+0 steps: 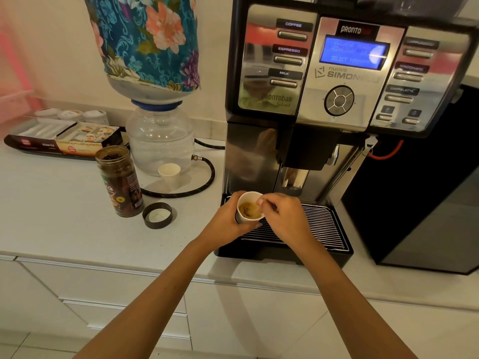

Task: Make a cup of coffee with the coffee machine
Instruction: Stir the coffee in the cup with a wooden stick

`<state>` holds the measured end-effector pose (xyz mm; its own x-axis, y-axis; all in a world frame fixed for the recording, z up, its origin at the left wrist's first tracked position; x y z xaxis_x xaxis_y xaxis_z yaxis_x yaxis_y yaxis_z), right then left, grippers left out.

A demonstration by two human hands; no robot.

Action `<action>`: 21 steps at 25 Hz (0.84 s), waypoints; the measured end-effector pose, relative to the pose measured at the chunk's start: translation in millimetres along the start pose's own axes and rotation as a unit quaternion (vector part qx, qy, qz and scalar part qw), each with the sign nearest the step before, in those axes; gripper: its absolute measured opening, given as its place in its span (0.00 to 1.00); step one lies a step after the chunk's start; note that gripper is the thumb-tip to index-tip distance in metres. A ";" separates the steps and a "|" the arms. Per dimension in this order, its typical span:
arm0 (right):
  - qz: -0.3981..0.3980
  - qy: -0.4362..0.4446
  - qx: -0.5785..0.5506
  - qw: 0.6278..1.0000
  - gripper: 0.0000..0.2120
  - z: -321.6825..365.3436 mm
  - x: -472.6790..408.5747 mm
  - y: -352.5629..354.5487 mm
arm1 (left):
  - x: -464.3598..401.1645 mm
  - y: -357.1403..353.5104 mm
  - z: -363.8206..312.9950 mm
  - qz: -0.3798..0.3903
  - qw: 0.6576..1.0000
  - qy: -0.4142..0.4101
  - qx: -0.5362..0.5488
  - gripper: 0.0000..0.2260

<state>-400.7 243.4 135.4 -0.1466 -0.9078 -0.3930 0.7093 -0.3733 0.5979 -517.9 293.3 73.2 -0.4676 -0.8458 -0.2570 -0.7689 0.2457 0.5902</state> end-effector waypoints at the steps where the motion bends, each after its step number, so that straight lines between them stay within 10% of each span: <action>1: -0.008 0.001 0.012 1.000 0.10 -0.6 -0.1 2.9 | 0.3 -0.1 0.0 0.001 1.000 0.000 -0.002 0.28; 21: 0.049 0.030 0.000 0.998 0.12 7.4 -0.4 -11.1 | -1.6 -0.4 0.4 0.011 1.000 0.011 -0.012 0.26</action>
<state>-413.6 246.5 134.1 -0.0342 -0.9271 -0.3733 0.7176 -0.2827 0.6365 -517.0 294.8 73.1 -0.4742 -0.8507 -0.2267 -0.7475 0.2530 0.6142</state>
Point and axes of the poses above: each hand's wrist, its own x-axis away from the middle knuckle, its own y-axis out of the back of the hand, z = x × y, the point moved 9 cm from there along -x, towards the middle knuckle, and after that the axes turned 13 degrees about -x, right-handed, at the moved point
